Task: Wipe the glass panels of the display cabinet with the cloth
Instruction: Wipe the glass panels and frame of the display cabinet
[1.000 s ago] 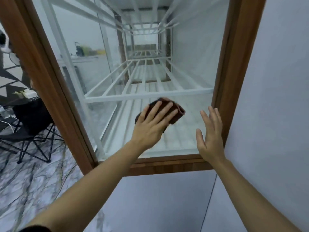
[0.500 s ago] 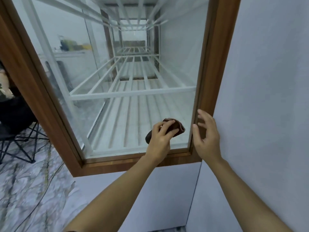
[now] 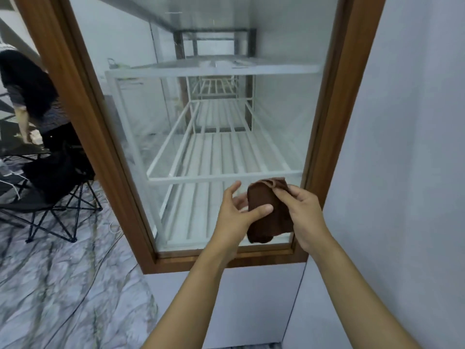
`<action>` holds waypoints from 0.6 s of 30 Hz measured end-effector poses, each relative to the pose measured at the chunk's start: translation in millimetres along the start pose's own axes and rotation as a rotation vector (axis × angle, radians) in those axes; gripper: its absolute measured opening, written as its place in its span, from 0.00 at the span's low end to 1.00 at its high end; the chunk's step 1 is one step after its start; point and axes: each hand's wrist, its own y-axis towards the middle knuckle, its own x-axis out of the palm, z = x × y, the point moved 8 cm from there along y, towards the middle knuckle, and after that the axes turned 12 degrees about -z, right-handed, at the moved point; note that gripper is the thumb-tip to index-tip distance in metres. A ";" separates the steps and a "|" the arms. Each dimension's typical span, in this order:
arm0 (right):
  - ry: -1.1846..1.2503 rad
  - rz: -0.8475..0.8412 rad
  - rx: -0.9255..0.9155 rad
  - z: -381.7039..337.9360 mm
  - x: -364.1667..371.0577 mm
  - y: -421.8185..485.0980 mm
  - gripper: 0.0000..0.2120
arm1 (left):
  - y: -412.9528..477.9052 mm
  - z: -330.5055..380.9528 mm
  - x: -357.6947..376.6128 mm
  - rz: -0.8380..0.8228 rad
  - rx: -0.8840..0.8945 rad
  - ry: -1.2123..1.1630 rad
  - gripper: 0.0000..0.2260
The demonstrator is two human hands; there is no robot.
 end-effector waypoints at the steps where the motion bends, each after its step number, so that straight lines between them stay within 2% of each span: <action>1: 0.013 -0.009 0.025 -4.6 3.1 0.1 0.07 | 0.5 -0.5 -4.0 -0.044 -0.084 -0.045 0.32; 3: 0.038 -0.024 0.060 -12.4 7.9 1.3 0.07 | -1.1 1.7 -8.4 -0.131 -0.191 -0.075 0.23; 6: -0.006 -0.028 0.107 -18.3 9.9 5.4 0.08 | -2.2 5.2 -11.8 -0.186 -0.223 -0.075 0.15; 10: -0.191 -0.006 0.122 -23.2 7.1 8.6 0.10 | -1.4 10.5 -17.1 -0.108 -0.208 -0.092 0.16; 13: -0.225 -0.017 0.167 -23.3 6.0 8.6 0.12 | -0.4 15.6 -21.6 -0.071 -0.185 -0.079 0.16; 16: -0.087 -0.098 0.259 -19.2 7.5 7.8 0.15 | -0.2 21.9 -28.3 -0.049 -0.173 -0.143 0.20; 18: 0.031 -0.164 0.263 -19.4 10.6 8.3 0.23 | 0.7 25.4 -34.1 -0.058 -0.159 -0.188 0.26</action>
